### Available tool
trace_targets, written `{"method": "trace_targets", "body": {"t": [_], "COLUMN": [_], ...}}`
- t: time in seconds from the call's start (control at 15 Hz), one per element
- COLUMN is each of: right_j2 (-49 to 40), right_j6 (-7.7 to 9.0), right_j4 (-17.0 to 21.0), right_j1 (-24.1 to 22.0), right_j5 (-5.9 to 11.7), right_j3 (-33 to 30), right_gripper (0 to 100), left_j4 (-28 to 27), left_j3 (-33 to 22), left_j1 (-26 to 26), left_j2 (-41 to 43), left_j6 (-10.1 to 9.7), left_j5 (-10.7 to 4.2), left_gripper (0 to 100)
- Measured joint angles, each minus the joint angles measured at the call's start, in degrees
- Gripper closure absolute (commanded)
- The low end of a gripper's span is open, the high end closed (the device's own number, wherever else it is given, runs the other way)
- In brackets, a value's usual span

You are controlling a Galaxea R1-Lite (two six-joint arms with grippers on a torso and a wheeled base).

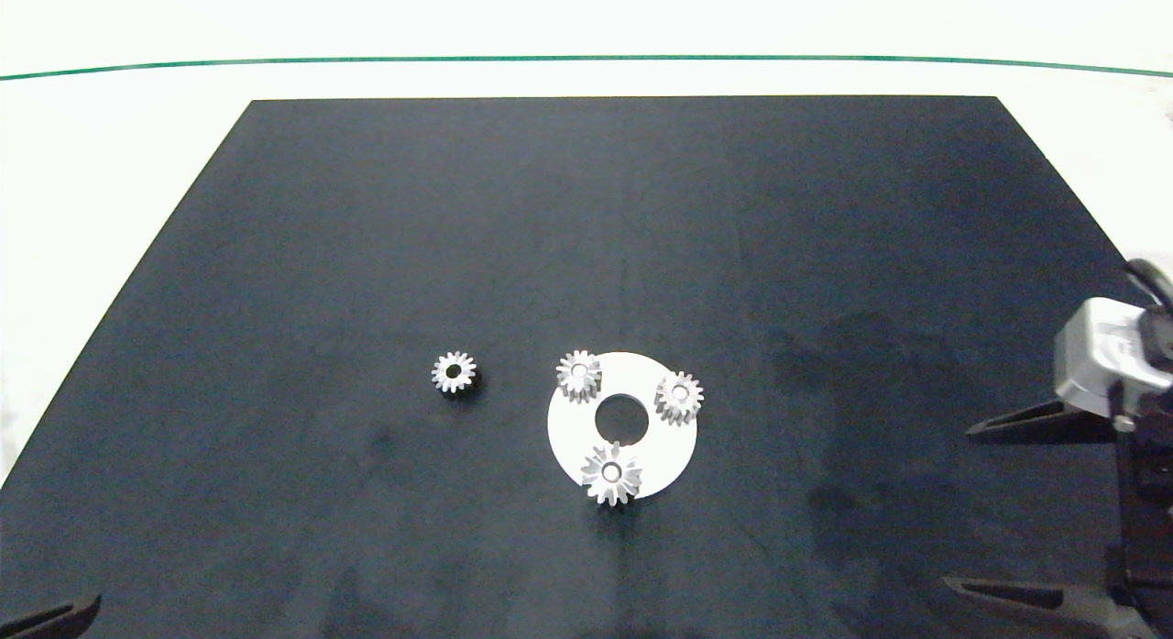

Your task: Remove an incorrectly installed larger gear and replace it with the correct smaller gear

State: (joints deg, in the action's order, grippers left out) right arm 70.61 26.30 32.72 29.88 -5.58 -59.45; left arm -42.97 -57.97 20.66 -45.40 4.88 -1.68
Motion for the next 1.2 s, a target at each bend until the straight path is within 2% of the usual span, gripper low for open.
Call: {"method": "trace_targets", "body": {"t": [0.07, 0.2, 0.33, 0.4, 0.47, 0.6, 0.8, 1.0, 1.2], "right_j2": [1.50, 4.50, 7.14, 8.28, 9.44, 11.39, 14.23, 17.40, 21.76], "right_j6": [-0.01, 0.07, 0.05, 0.02, 0.02, -0.01, -0.15, -0.44, -0.59], "right_j4": [-1.19, -3.64, -6.21, -7.56, -8.87, -11.53, -15.71, -20.89, -27.68], "right_j1": [1.27, 4.10, 7.22, 8.77, 10.39, 13.18, 16.97, 18.88, 19.83], "right_j5": [1.57, 3.44, 6.84, 8.00, 8.45, 9.08, 11.39, 11.59, 11.91], "right_j3": [-0.09, -0.28, -0.55, -0.63, -0.72, -0.72, -0.55, -0.44, -0.46], "right_gripper": [0, 0, 0, 0, 0, 0, 0, 0, 0], "left_j4": [0.01, 0.72, 1.96, 2.45, 3.04, 3.56, 3.67, 3.64, 3.67], "left_j3": [-0.18, -0.41, -0.50, -0.55, -0.61, -1.07, -2.32, -2.95, -3.17], "left_j1": [0.20, 0.37, 0.39, 0.41, 0.45, 0.91, 1.24, 1.46, 1.61], "left_j2": [-0.33, -0.93, -1.26, -1.34, -1.35, -1.32, -1.18, -0.88, -0.62], "left_j6": [0.00, -0.04, -0.20, -0.22, -0.24, -0.61, -1.18, -1.16, -1.13], "left_j5": [0.01, 0.04, 0.15, 0.15, 0.17, 1.11, 1.38, 1.39, 1.71], "left_gripper": [0, 0, 0, 0, 0, 0, 0, 0, 0]}}
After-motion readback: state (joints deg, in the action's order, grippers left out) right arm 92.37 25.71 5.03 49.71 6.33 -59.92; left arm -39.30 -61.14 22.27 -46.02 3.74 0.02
